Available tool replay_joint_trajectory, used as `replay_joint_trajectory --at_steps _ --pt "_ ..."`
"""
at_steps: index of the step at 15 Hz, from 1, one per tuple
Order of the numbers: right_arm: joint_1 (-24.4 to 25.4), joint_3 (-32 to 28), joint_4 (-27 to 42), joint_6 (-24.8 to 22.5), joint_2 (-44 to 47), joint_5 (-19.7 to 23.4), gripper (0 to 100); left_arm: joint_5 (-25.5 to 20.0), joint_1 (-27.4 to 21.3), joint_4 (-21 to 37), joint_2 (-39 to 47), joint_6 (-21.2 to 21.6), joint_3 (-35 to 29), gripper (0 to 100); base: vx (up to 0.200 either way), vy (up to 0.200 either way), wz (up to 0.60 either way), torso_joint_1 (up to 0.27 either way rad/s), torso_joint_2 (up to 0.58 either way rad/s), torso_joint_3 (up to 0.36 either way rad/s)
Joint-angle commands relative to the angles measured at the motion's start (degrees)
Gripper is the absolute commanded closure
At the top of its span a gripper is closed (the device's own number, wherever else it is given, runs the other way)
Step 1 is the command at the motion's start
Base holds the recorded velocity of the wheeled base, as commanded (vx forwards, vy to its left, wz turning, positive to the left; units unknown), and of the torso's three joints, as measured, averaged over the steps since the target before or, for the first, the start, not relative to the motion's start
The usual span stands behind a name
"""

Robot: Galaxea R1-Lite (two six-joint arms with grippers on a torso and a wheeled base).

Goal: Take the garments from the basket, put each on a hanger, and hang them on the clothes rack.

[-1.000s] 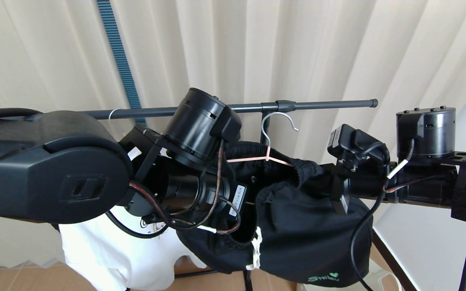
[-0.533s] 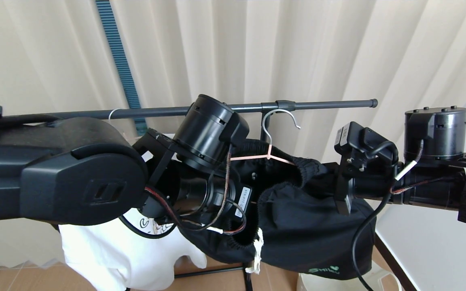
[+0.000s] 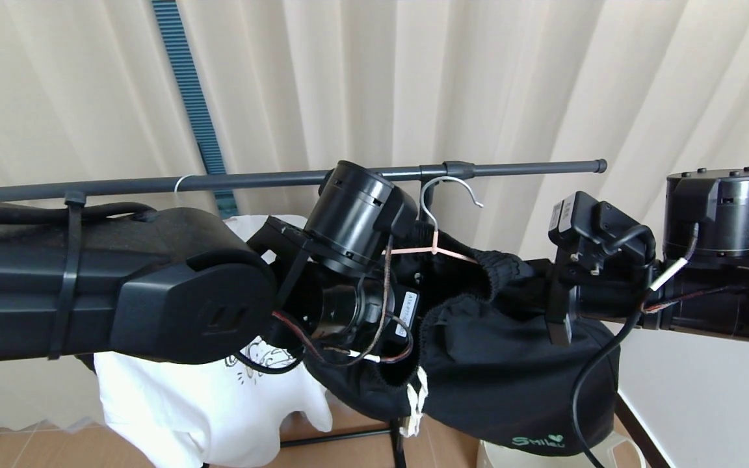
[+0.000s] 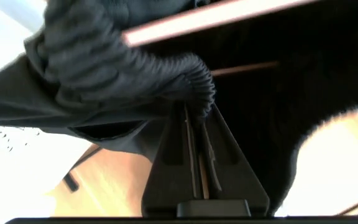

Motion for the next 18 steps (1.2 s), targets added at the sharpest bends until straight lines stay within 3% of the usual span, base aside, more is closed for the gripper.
replay_joint_trajectory --at_steps 1,8,12,18 --pt "0.06 0.1 -0.01 -0.03 -0.34 0.01 100 0.54 0.02 -0.95 1.12 -0.06 -0.02 0 0.0 0.0 0.0 0.0 0.0 0.0" --pt "0.06 -0.07 -0.01 -0.03 -0.07 0.01 100 1.94 -1.57 -2.97 0.24 -0.85 0.69 0 0.0 0.0 0.0 0.0 0.0 0.0" --pt "0.06 -0.16 -0.01 -0.03 0.02 0.01 100 1.68 -2.27 -2.97 -4.33 -0.41 5.17 0 0.0 0.0 0.0 0.0 0.0 0.0" --pt "0.06 -0.25 -0.01 -0.03 0.28 0.01 100 1.68 -3.59 -3.06 -6.61 0.11 6.4 0 0.0 0.0 0.0 0.0 0.0 0.0"
